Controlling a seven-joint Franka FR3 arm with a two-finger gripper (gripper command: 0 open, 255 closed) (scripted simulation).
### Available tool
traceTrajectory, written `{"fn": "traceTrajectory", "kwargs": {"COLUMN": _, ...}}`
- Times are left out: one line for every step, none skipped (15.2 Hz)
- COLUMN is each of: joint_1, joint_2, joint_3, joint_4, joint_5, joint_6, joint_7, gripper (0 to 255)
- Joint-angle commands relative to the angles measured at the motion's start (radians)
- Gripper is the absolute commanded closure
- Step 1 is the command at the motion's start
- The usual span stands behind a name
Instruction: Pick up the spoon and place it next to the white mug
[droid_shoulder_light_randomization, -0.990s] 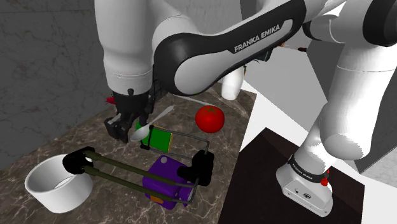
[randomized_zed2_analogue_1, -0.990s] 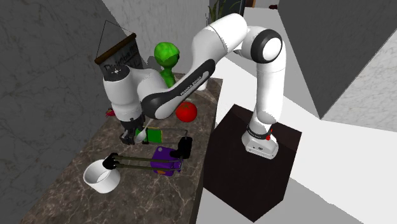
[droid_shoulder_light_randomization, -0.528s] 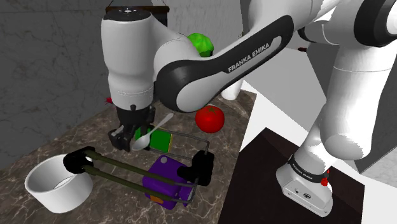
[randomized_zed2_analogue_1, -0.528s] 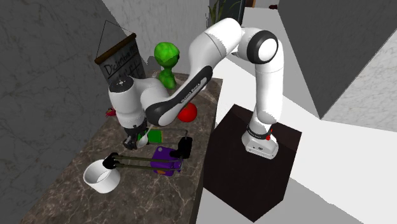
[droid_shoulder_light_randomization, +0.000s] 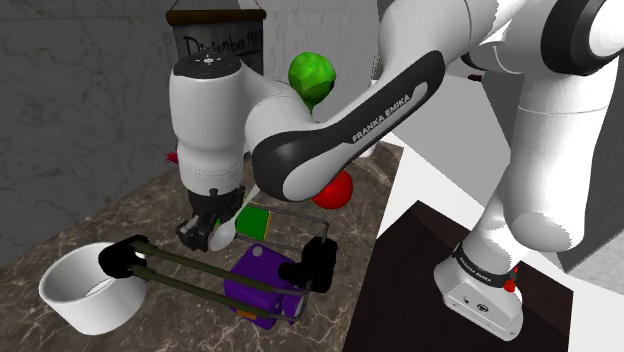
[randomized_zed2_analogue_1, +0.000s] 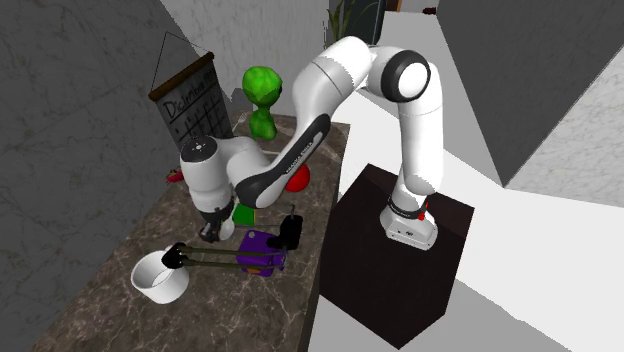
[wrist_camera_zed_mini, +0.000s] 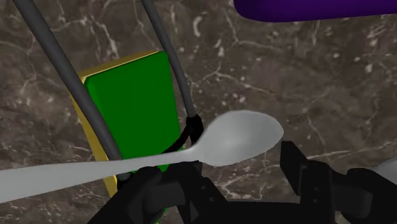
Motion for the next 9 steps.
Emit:
{"fn": "traceTrajectory", "kwargs": {"joint_1": 0.005, "joint_2": 0.024, "joint_3": -0.011, "joint_4": -0.008, "joint_5": -0.016, "joint_6": 0.015, "joint_7": 0.010, "gripper": 255}}
{"fn": "traceTrajectory", "kwargs": {"joint_1": 0.008, "joint_2": 0.031, "joint_3": -0.015, "joint_4": -0.012, "joint_5": -0.024, "joint_6": 0.024, "joint_7": 0.016, "gripper": 255}}
{"fn": "traceTrajectory", "kwargs": {"joint_1": 0.010, "joint_2": 0.036, "joint_3": -0.017, "joint_4": -0.015, "joint_5": -0.029, "joint_6": 0.030, "joint_7": 0.019, "gripper": 255}}
{"fn": "traceTrajectory", "kwargs": {"joint_1": 0.010, "joint_2": 0.036, "joint_3": -0.017, "joint_4": -0.015, "joint_5": -0.029, "joint_6": 0.030, "joint_7": 0.019, "gripper": 255}}
{"fn": "traceTrajectory", "kwargs": {"joint_1": 0.010, "joint_2": 0.036, "joint_3": -0.017, "joint_4": -0.015, "joint_5": -0.029, "joint_6": 0.030, "joint_7": 0.019, "gripper": 255}}
{"fn": "traceTrajectory", "kwargs": {"joint_1": 0.010, "joint_2": 0.036, "joint_3": -0.017, "joint_4": -0.015, "joint_5": -0.029, "joint_6": 0.030, "joint_7": 0.019, "gripper": 255}}
{"fn": "traceTrajectory", "kwargs": {"joint_1": 0.010, "joint_2": 0.036, "joint_3": -0.017, "joint_4": -0.015, "joint_5": -0.029, "joint_6": 0.030, "joint_7": 0.019, "gripper": 255}}
{"fn": "traceTrajectory", "kwargs": {"joint_1": 0.010, "joint_2": 0.036, "joint_3": -0.017, "joint_4": -0.015, "joint_5": -0.029, "joint_6": 0.030, "joint_7": 0.019, "gripper": 255}}
{"fn": "traceTrajectory", "kwargs": {"joint_1": 0.009, "joint_2": 0.036, "joint_3": -0.017, "joint_4": -0.015, "joint_5": -0.029, "joint_6": 0.030, "joint_7": 0.019, "gripper": 255}}
